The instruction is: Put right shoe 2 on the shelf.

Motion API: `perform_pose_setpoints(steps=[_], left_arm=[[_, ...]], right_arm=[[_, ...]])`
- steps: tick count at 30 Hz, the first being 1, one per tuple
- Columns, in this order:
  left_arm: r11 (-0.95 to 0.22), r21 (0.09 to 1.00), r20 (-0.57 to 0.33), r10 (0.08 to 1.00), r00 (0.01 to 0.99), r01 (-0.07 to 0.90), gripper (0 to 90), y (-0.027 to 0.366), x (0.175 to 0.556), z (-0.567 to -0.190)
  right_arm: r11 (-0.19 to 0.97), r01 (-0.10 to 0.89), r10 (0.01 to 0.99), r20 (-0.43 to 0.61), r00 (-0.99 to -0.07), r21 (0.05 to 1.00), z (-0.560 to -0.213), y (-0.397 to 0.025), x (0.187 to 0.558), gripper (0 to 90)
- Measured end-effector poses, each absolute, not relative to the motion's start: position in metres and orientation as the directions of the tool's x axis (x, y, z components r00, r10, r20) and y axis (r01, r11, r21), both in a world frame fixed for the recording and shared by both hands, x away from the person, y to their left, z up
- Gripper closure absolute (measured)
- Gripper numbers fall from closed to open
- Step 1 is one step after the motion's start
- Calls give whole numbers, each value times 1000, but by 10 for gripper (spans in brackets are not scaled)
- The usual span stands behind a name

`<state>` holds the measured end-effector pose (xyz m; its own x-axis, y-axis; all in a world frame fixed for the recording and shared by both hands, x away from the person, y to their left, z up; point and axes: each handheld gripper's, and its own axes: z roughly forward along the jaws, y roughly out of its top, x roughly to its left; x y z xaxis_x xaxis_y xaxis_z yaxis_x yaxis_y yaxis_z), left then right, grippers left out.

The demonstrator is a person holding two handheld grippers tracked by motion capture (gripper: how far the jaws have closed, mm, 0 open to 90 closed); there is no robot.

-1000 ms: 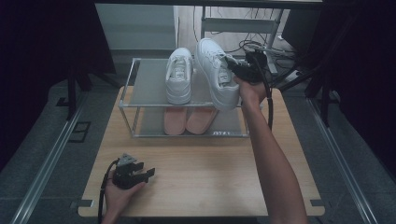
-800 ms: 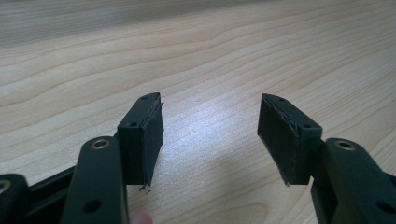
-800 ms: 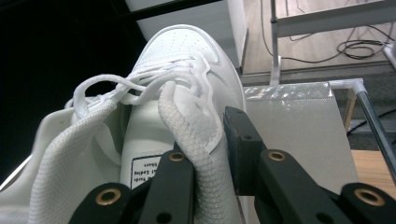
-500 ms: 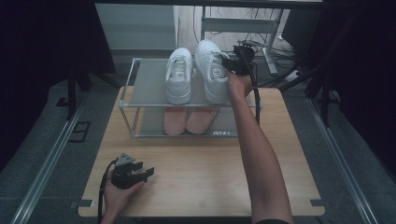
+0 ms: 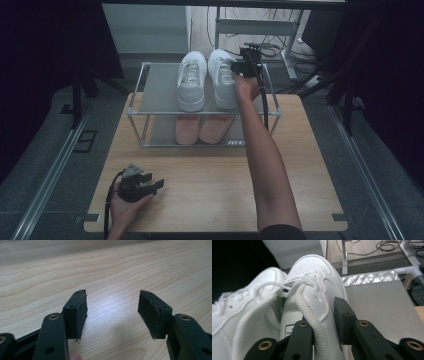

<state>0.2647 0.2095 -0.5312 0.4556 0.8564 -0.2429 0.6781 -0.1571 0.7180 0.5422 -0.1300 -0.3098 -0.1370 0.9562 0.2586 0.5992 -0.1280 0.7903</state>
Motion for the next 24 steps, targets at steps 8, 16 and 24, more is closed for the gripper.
perform_pose_setpoints(steps=[8, 16, 24], left_arm=[[-163, 717, -240, 855, 460, 677, 408, 208, 265, -532], [-162, 717, -238, 858, 456, 678, 408, 208, 264, -532], [-161, 718, -235, 860, 453, 677, 408, 207, 264, -531]], right_arm=[[-156, 572, 928, 318, -195, 805, -309, -141, 536, 548], [-100, 520, 920, 278, -276, 849, -292, -154, 514, 617], [-21, 475, 910, 213, -356, 880, -286, -181, 484, 787]])
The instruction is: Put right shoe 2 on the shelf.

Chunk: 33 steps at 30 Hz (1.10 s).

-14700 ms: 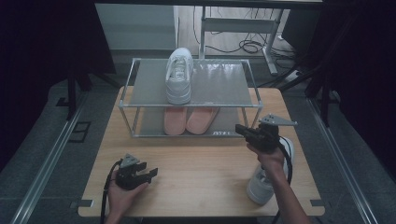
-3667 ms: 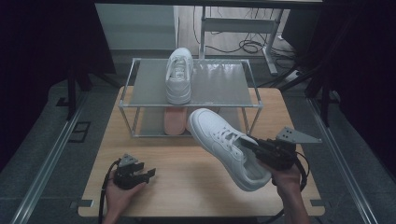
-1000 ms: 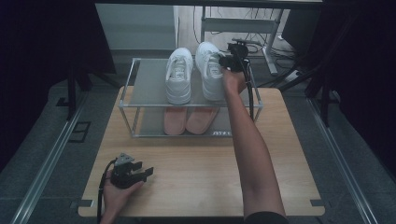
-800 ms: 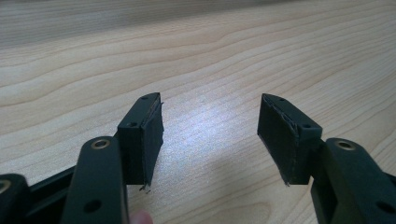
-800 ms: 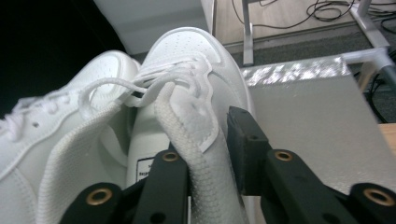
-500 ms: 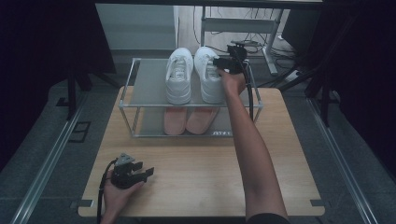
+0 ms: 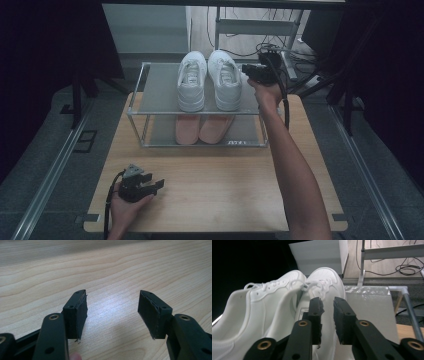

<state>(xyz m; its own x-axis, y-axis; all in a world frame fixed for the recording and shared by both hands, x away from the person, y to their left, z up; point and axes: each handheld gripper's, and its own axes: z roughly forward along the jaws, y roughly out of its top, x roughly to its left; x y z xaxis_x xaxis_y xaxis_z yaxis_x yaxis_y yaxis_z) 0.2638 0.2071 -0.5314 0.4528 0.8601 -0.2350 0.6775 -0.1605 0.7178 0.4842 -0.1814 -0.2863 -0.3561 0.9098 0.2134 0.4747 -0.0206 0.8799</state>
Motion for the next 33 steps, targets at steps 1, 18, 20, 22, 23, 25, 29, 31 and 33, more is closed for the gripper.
perform_pose_setpoints(steps=[1, 18, 20, 22, 23, 25, 29, 31, 33], left_arm=[[-160, 717, -236, 860, 452, 678, 408, 206, 264, -532], [-178, 712, -223, 860, 459, 679, 408, 202, 264, -533], [-183, 711, -221, 859, 462, 679, 408, 202, 264, -533], [-183, 711, -221, 859, 462, 679, 408, 202, 264, -533], [-181, 710, -222, 860, 460, 681, 408, 202, 264, -533], [-183, 708, -222, 859, 461, 682, 408, 202, 264, -534], [-191, 705, -219, 857, 466, 683, 407, 200, 264, -535], [-192, 704, -219, 857, 466, 684, 407, 199, 264, -535], [-189, 705, -220, 858, 464, 684, 407, 200, 264, -534]], right_arm=[[-14, 470, 909, 207, -362, 882, -287, -185, 481, 805], [24, 511, 893, 211, -397, 860, -328, -219, 460, 891], [26, 520, 891, 216, -399, 853, -334, -219, 460, 891], [31, 526, 890, 216, -401, 850, -339, -218, 460, 891], [35, 529, 889, 215, -403, 848, -341, -218, 460, 891], [39, 536, 888, 217, -406, 843, -346, -217, 461, 891], [42, 548, 885, 223, -409, 835, -353, -213, 461, 891], [50, 552, 883, 222, -414, 832, -356, -210, 461, 891], [52, 553, 880, 223, -418, 831, -357, -207, 461, 891]])
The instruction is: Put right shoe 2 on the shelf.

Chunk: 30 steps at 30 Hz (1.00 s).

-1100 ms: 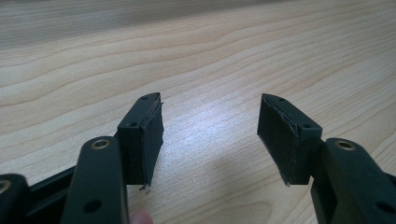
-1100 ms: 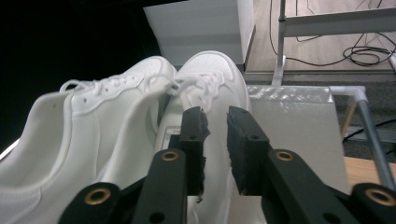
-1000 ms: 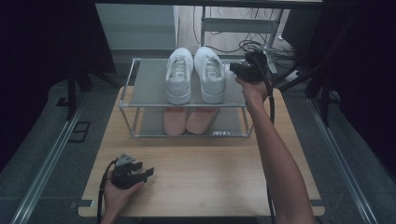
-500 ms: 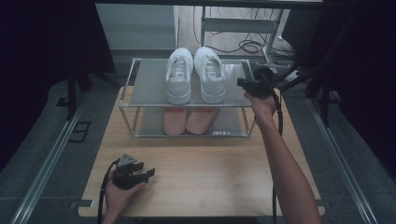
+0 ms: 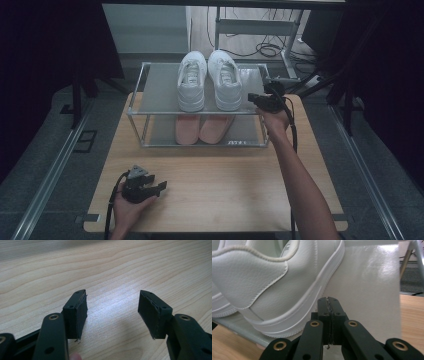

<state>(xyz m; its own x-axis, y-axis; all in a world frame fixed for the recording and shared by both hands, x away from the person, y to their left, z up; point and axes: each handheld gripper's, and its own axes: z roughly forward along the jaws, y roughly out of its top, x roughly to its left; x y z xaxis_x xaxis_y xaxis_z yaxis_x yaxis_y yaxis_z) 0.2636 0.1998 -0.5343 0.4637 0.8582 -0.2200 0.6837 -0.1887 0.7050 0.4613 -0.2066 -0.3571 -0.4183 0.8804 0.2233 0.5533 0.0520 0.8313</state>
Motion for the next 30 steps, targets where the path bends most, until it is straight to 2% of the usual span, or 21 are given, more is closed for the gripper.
perform_pose_setpoints(steps=[14, 19, 30], left_arm=[[-188, 707, -218, 859, 463, 682, 407, 201, 263, -534], [-192, 705, -216, 859, 465, 683, 407, 200, 264, -534], [-198, 703, -214, 857, 469, 683, 407, 200, 264, -535]], right_arm=[[85, 550, 874, 203, -441, 831, -361, -189, 461, 896], [61, 559, 865, 235, -443, 827, -360, -186, 459, 897], [85, 548, 851, 225, -474, 832, -358, -169, 453, 898]])
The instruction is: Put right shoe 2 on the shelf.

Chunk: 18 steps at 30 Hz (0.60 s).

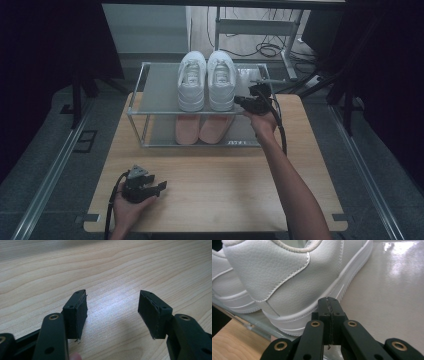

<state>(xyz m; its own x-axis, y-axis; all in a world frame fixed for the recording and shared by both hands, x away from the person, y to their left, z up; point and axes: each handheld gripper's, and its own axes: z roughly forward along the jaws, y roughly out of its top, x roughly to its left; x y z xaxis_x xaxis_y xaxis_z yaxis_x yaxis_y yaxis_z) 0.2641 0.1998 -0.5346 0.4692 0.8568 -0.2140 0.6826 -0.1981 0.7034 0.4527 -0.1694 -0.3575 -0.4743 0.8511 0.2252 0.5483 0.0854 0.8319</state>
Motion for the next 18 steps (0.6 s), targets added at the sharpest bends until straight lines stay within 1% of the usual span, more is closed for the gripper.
perform_pose_setpoints(steps=[8, 18], left_arm=[[-195, 707, -213, 858, 468, 680, 407, 201, 264, -534], [-198, 704, -212, 858, 468, 682, 407, 200, 264, -534]], right_arm=[[95, 540, 839, 224, -495, 836, -358, -156, 450, 898], [94, 535, 840, 222, -496, 840, -359, -156, 449, 897]])
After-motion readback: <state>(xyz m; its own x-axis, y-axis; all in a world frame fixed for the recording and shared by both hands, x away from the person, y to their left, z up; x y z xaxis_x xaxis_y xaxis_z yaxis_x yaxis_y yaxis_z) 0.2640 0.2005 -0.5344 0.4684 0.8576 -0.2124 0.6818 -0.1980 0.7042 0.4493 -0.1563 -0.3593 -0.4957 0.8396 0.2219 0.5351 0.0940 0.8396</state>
